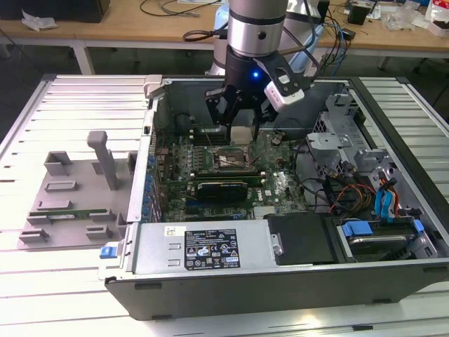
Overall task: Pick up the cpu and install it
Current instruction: 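Pick up the cpu and move it towards the insertion slot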
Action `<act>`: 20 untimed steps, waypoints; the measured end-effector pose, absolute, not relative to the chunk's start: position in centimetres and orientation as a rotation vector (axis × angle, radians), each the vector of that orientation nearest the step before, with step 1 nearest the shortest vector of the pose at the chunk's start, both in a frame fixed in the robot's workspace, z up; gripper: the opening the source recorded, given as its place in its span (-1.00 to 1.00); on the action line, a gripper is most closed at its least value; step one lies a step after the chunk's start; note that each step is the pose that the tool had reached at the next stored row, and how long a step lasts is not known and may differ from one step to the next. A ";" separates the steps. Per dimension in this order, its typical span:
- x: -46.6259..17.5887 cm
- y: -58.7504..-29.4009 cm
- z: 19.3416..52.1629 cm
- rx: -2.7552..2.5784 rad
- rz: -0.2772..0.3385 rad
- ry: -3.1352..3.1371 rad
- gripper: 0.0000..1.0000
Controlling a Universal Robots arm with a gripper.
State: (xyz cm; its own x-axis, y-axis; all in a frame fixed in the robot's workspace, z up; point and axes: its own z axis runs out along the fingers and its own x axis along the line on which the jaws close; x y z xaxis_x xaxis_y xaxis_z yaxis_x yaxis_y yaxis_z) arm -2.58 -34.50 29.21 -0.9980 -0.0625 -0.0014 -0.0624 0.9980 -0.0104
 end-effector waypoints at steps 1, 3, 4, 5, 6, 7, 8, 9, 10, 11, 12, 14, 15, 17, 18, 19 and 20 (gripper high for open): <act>-2.6 -34.5 29.1 -0.098 -0.016 3.138 0.09; -2.6 -34.4 28.9 -0.098 -0.017 3.138 0.09; -2.6 -34.4 28.8 -0.098 -0.016 3.138 0.09; -2.6 -34.4 28.6 -0.098 -0.016 3.138 0.09; -2.6 -34.3 28.5 -0.098 -0.016 3.138 0.09; -2.6 -34.3 28.4 -0.098 -0.016 3.138 0.09; -2.6 -34.3 28.3 -0.098 -0.016 3.138 0.09; -2.6 -34.3 28.3 -0.098 -0.016 3.138 0.09; -2.6 -34.2 28.2 -0.098 -0.016 3.138 0.09; -2.6 -34.2 28.2 -0.098 -0.016 3.138 0.09; -2.6 -34.2 28.1 -0.098 -0.016 3.138 0.09; -2.6 -34.1 27.9 -0.098 -0.017 3.138 0.09; -2.6 -34.1 27.7 -0.098 -0.017 3.138 0.09; -2.6 -33.9 27.5 -0.098 -0.016 3.138 0.09; -2.6 -33.8 27.4 -0.098 -0.016 3.138 0.09; -2.6 -33.6 27.3 -0.098 -0.016 3.138 0.09; -2.6 -33.4 27.2 -0.098 -0.017 3.138 0.09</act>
